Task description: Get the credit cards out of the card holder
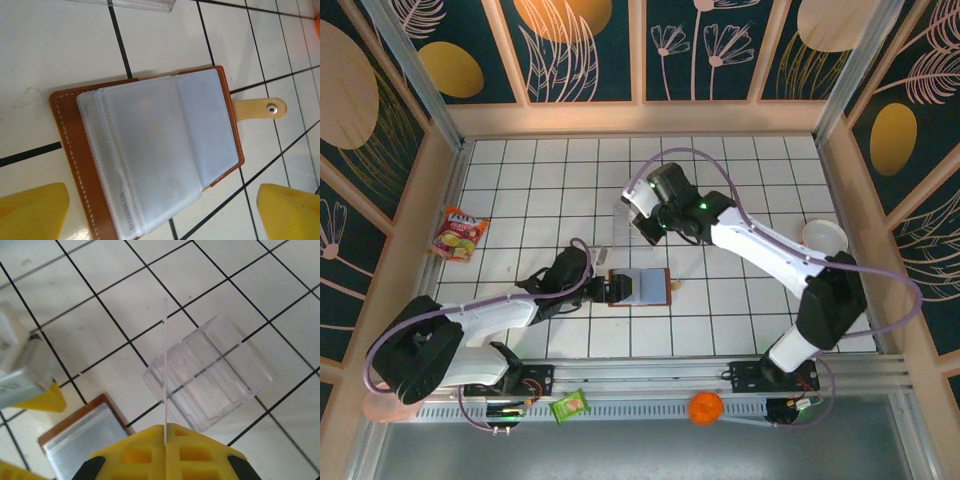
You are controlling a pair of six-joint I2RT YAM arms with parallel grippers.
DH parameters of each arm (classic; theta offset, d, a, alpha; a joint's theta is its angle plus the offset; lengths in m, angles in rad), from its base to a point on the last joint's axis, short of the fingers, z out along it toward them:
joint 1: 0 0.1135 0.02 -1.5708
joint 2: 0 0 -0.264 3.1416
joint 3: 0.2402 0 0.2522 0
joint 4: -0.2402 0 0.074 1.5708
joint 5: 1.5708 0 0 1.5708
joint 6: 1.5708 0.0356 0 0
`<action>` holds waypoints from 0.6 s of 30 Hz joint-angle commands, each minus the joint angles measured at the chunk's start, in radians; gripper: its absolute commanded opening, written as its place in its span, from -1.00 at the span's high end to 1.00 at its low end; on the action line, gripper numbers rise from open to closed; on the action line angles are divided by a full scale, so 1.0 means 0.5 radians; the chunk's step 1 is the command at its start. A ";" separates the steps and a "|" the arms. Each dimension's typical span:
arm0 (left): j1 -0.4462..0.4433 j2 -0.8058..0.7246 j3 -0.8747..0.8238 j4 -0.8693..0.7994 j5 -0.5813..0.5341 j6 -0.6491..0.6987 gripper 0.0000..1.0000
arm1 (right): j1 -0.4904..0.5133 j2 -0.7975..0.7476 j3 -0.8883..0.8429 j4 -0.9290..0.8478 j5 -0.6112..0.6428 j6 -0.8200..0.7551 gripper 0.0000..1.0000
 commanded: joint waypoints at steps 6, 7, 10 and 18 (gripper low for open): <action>0.085 -0.177 -0.001 -0.275 -0.018 0.008 -0.97 | -0.190 0.367 0.487 -0.509 -0.126 -0.644 1.00; 0.088 -0.179 0.002 -0.283 -0.013 0.006 -0.98 | -0.199 0.413 0.542 -0.536 -0.138 -0.689 1.00; 0.092 -0.167 0.022 -0.307 -0.001 0.002 -0.97 | -0.217 0.576 0.733 -0.633 -0.087 -0.806 1.00; 0.096 -0.081 0.081 -0.370 0.034 0.027 -0.97 | -0.286 0.862 0.976 -0.627 -0.010 -1.034 1.00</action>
